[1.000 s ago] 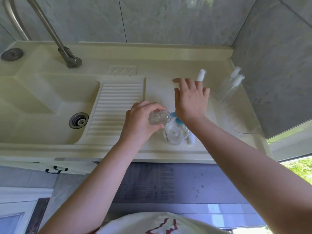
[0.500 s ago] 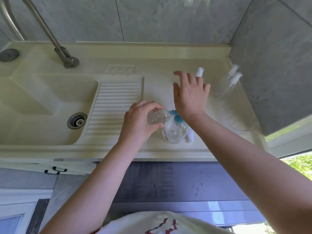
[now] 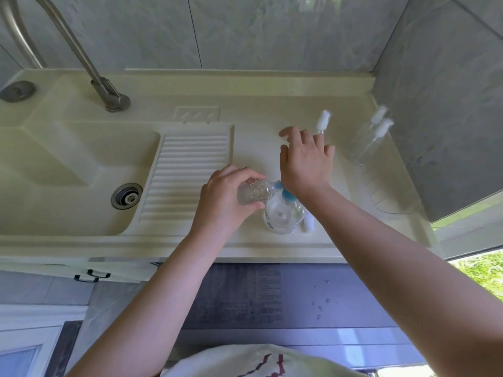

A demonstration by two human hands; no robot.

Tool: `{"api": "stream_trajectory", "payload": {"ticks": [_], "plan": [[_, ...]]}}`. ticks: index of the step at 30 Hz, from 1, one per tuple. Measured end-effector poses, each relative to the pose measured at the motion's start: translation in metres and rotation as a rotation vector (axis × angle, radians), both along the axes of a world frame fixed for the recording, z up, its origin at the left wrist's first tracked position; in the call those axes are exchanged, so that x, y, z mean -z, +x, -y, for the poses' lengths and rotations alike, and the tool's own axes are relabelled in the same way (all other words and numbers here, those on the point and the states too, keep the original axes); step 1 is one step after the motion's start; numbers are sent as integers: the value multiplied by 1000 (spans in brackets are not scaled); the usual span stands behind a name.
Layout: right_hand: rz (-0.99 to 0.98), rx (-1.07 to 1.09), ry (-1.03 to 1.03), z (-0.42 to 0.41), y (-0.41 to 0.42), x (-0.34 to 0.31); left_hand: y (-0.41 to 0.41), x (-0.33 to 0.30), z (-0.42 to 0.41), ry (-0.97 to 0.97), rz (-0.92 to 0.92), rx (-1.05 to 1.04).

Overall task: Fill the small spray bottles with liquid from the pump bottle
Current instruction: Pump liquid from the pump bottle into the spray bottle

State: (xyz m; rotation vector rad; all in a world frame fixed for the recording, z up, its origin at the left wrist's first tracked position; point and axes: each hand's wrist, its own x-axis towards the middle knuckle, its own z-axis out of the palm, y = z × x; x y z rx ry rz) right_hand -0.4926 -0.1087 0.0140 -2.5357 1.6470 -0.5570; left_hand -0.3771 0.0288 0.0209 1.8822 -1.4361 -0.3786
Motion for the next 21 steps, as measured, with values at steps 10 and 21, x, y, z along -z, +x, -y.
{"api": "stream_trajectory", "payload": {"ticks": [10, 21], "plan": [[45, -2, -44, -1, -1, 1, -1, 4, -1, -12, -14, -1], [33, 24, -83, -2, -4, 1, -1, 6, -4, -10, -10, -1]]}}
